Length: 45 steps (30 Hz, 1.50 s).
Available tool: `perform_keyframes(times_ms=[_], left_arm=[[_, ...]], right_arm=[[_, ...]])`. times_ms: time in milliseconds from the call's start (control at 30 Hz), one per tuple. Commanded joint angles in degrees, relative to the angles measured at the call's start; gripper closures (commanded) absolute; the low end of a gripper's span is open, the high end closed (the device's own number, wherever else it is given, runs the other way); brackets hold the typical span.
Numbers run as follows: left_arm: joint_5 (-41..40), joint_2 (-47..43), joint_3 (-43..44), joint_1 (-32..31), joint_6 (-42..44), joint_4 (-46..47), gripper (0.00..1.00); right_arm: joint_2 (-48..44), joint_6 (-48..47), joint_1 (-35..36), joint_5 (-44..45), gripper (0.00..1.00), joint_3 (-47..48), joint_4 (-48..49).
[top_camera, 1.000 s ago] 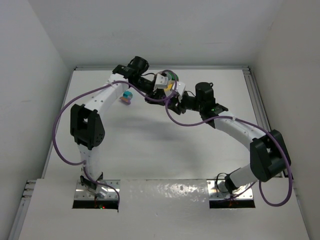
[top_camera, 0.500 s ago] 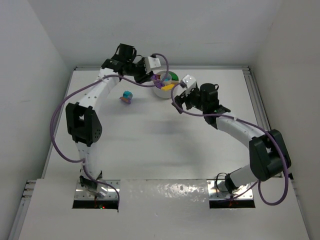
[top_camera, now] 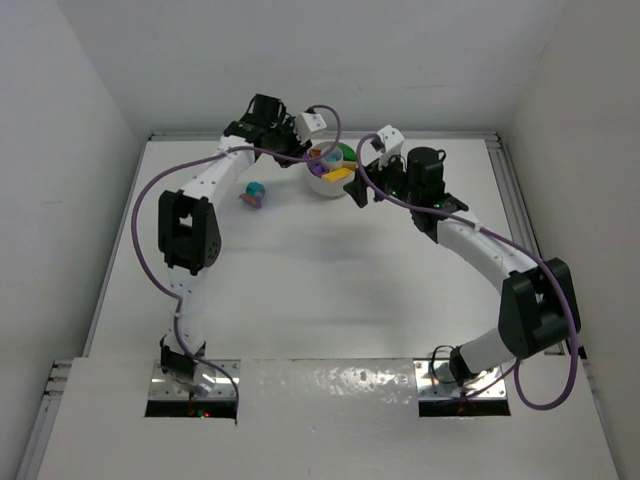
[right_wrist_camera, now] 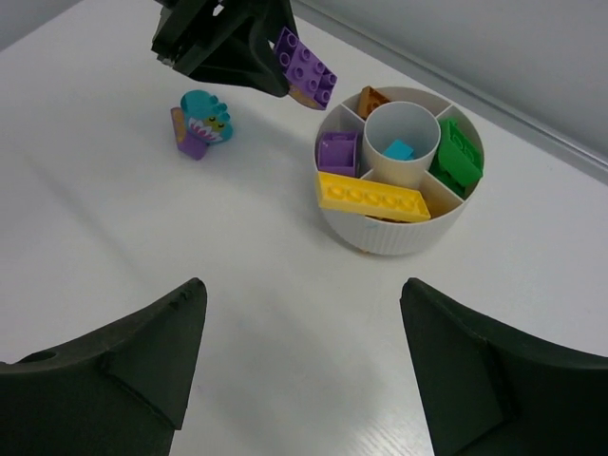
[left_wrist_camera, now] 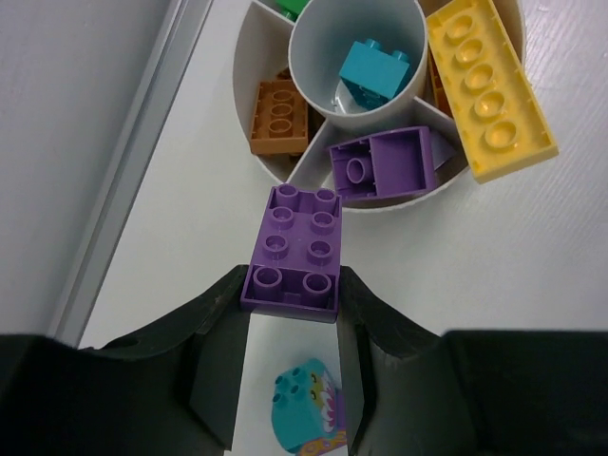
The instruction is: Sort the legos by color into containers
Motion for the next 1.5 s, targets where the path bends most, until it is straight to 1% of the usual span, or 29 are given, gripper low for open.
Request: perform_keyframes(times_ms=[0, 33, 100, 133, 200, 233, 267, 333, 433, 633, 800, 1100, 1200, 1233, 1267, 1300, 1333, 1367, 1400, 1433, 1467], left_arm=[[-5.1, -2.0, 1.5, -2.9, -8.1, 2.6, 1.00], [-5.6, -2.0, 1.5, -3.2, -10.1, 2.5, 1.00], [-4.0, -2.0, 0.8, -3.4, -8.5, 1.4, 1.00], [-4.3, -2.1, 0.2, -3.6, -8.1, 1.9, 1.00], [-6.4, -1.9, -0.4, -3.6, -10.6, 4.9, 1.00], [-5.7, -1.6, -0.1, -3.5, -11.2, 4.9, 1.00], [-2.2, -1.6, -0.3, -3.5, -10.7, 4.3, 1.00], [0.4, -1.7, -1.1, -3.6, -9.4, 4.3, 1.00], [-0.4, -1.1, -0.7, -3.6, -9.6, 3.7, 1.00], [2.1, -1.5, -2.2, -3.3, -4.6, 3.3, 1.00], [8.6, -0.8, -2.9, -3.3, -3.3, 3.4, 1.00], [6.4, -0.3, -1.8, -1.6, -4.7, 5.6, 1.00], [3.7, -1.6, -1.8, -1.1, -8.4, 7.1, 1.00], [0.4, -2.3, -1.6, -0.9, -10.4, 7.9, 1.00], [-1.8, -2.6, -1.4, -0.4, -14.4, 8.5, 1.00], [-5.4, -2.8, -1.0, -0.1, -15.9, 9.1, 1.00], [-6.9, -3.1, -0.1, 0.4, -17.2, 9.0, 1.00], [-8.2, -3.3, 0.5, 1.2, -18.8, 8.7, 1.00], [-10.3, -3.5, 0.7, 1.5, -19.3, 8.3, 1.00], [-11.0, -4.0, 0.7, 2.0, -19.6, 8.1, 1.00], [-11.6, -4.2, 0.5, 2.7, -19.9, 7.8, 1.00]], right_arm=[[-0.3, 2.3, 0.2, -1.4, 0.20, -0.6, 1.6], [-0.3, 2.4, 0.2, -1.4, 0.20, -0.8, 2.0], [-0.3, 3.4, 0.2, -1.7, 0.20, -1.7, 3.6], [-0.5, 3.8, 0.2, -1.9, 0.20, -2.0, 4.2], [-0.4, 4.3, 0.2, -2.5, 0.20, -2.3, 4.5], [-0.5, 4.4, 0.3, -2.6, 0.20, -2.4, 4.5], [-0.5, 4.3, 0.2, -2.7, 0.20, -2.4, 4.3], [-0.8, 4.3, 0.2, -2.7, 0.20, -2.5, 3.8], [-1.5, 3.7, 0.3, -2.6, 0.20, -2.8, 3.7], [-1.9, 3.6, 0.2, -2.2, 0.20, -3.3, 3.9], [-1.8, 4.2, 0.2, -2.3, 0.20, -3.5, 4.2], [-2.6, 3.7, 0.2, -1.7, 0.19, -3.5, 3.2], [-2.5, 4.8, 0.2, -0.1, 0.19, -2.9, 3.3], [-2.2, 5.5, 0.3, 1.2, 0.20, -1.1, 2.8], [-1.7, 6.3, 0.3, 2.6, 0.24, 0.7, -0.3], [-1.0, 7.3, 0.3, 4.1, 0.29, 5.8, -2.8], [1.1, 10.5, 0.4, 7.8, 0.36, 9.2, -8.6], [2.7, 12.3, 0.4, 9.1, 0.50, 12.4, -11.3], [4.6, 13.4, 0.4, 9.4, 0.57, 19.1, -13.8], [8.6, 13.2, 1.3, 9.2, 0.62, 22.5, -16.5], [10.7, 12.4, 2.0, 10.0, 0.68, 25.3, -20.6]])
